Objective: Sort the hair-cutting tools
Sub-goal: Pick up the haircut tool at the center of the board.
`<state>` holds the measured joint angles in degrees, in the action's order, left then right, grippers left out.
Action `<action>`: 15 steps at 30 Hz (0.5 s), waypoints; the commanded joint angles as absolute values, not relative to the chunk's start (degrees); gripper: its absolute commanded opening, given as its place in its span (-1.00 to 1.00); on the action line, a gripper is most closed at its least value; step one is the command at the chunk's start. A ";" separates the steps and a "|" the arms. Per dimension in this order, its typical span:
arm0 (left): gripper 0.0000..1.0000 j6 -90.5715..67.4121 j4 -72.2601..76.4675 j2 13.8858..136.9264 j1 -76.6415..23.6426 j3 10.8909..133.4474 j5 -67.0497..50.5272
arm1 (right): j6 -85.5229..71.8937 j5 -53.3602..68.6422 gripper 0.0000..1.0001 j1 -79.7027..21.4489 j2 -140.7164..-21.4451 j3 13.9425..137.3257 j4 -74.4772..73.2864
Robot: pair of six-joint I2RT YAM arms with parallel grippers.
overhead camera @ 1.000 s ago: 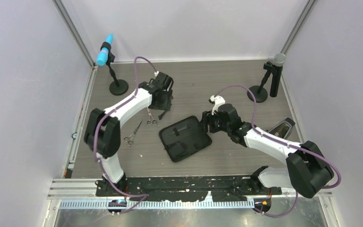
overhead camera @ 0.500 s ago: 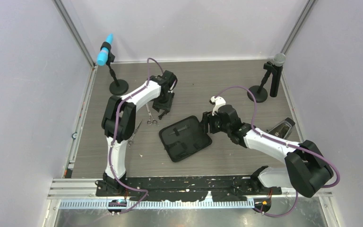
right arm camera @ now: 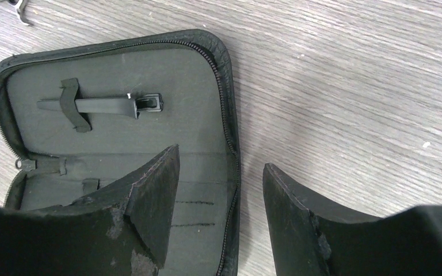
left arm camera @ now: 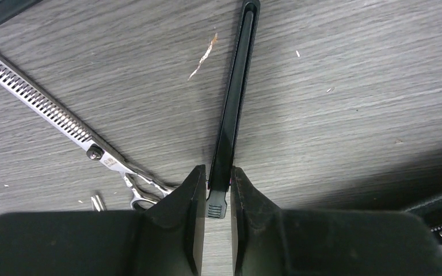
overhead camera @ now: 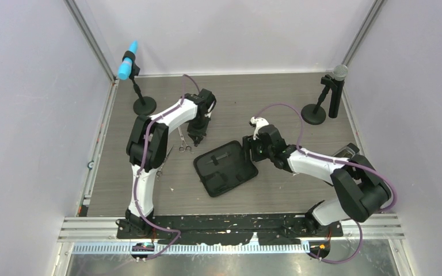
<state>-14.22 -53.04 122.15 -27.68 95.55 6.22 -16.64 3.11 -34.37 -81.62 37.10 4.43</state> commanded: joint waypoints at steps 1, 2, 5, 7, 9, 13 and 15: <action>-0.86 -12.42 -53.31 115.24 -27.86 94.62 5.67 | -15.76 2.12 0.25 -34.19 -84.18 41.56 3.31; -0.86 -12.39 -53.27 113.70 -27.94 93.97 5.63 | -15.48 2.03 0.25 -34.19 -85.03 42.01 2.88; -0.86 -12.25 -54.27 109.16 -28.64 92.03 5.63 | -13.70 1.67 0.23 -34.23 -86.98 44.52 -0.20; -0.86 -12.22 -55.53 106.16 -29.38 90.35 5.80 | -12.84 1.03 0.20 -34.19 -88.20 45.72 -2.00; -0.86 -12.30 -56.51 103.01 -30.33 87.91 5.58 | -12.26 0.89 0.17 -34.18 -89.44 46.56 -2.96; -0.85 -12.65 -57.32 96.17 -33.05 81.35 4.84 | -11.26 1.57 0.02 -34.18 -90.57 47.21 -3.72; -0.86 -12.86 -57.80 93.28 -34.41 78.17 4.35 | -10.94 1.62 -0.07 -34.19 -90.81 47.18 -3.89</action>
